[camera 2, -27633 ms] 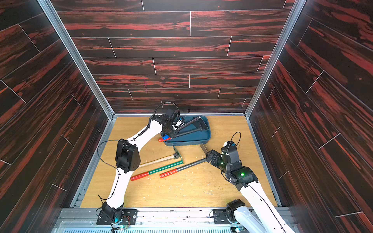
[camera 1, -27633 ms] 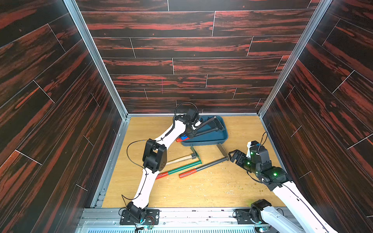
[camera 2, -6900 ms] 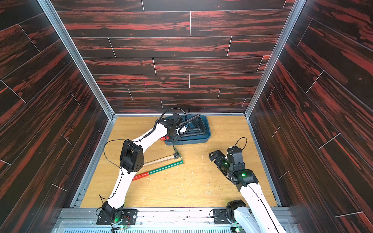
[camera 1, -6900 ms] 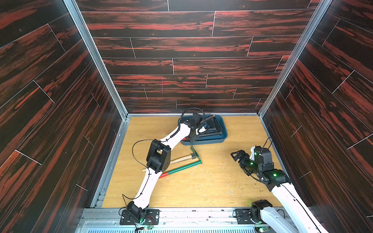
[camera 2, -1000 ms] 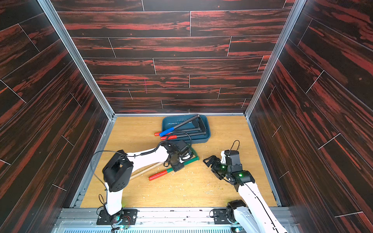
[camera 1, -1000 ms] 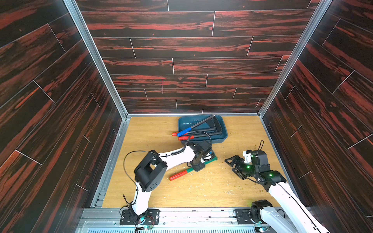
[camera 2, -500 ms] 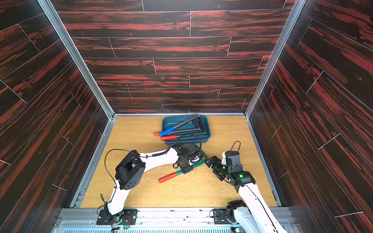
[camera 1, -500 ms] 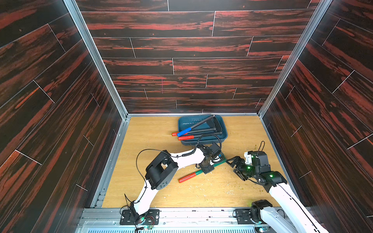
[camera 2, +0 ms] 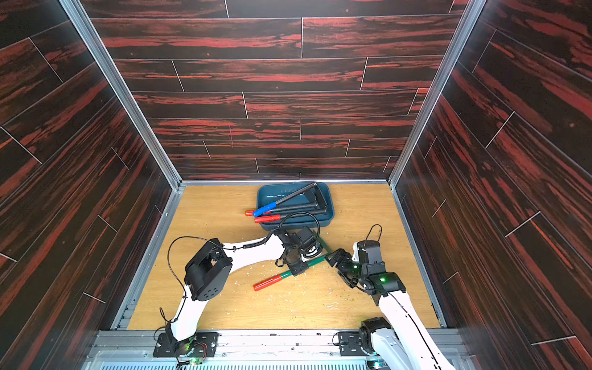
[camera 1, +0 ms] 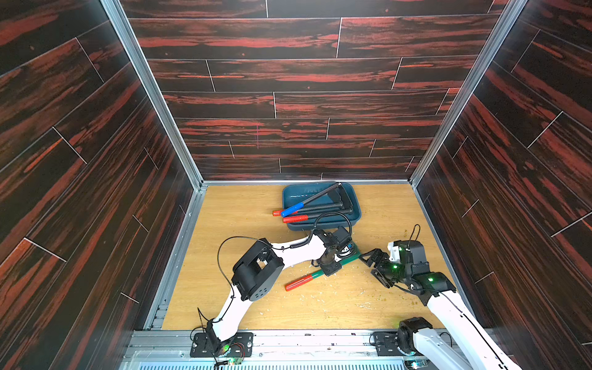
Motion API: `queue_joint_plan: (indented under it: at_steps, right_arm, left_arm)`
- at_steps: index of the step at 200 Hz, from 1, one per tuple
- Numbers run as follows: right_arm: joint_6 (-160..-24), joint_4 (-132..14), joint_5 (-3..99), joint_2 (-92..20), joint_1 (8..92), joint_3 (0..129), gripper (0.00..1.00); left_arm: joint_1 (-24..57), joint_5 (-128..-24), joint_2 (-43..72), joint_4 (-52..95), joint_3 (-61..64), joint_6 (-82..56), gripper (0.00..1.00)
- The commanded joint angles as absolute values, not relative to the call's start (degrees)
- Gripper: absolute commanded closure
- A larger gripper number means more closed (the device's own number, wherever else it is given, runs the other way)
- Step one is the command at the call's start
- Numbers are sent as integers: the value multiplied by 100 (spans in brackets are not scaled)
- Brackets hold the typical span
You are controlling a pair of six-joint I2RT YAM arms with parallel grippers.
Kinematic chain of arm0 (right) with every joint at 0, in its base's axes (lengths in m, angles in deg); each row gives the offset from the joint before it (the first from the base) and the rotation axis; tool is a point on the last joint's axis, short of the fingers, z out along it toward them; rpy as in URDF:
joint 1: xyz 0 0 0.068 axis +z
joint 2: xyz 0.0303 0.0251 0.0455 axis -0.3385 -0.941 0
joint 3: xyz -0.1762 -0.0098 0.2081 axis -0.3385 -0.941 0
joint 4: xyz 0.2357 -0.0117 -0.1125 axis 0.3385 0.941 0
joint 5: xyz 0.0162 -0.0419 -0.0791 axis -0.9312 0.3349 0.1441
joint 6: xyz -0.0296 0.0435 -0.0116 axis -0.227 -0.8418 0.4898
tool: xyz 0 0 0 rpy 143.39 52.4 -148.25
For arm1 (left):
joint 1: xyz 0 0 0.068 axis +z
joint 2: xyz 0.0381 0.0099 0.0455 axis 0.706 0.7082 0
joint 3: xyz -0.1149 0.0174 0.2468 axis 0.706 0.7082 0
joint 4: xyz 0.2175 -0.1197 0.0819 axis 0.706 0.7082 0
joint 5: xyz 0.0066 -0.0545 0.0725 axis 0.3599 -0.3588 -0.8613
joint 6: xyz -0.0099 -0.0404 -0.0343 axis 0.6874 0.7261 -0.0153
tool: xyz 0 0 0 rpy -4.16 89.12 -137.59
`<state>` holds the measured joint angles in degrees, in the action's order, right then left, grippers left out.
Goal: Put the small hoe into the storage box
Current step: Move the hoe to the center of the board.
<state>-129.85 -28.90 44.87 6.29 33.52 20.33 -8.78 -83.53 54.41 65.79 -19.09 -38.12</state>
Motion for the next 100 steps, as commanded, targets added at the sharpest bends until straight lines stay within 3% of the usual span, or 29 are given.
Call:
queue_joint_plan:
  at_steps: [1,100]
  right_arm:
    - [-12904,-2792,4507,685,3326,2101,14]
    - [-12829,-2944,4401,655,3329,2111,14]
  left_arm:
    - [-901,-8394,5352,6743,-1915,-3741,57]
    - [-905,-8816,4074,6836,-786,-3505,53]
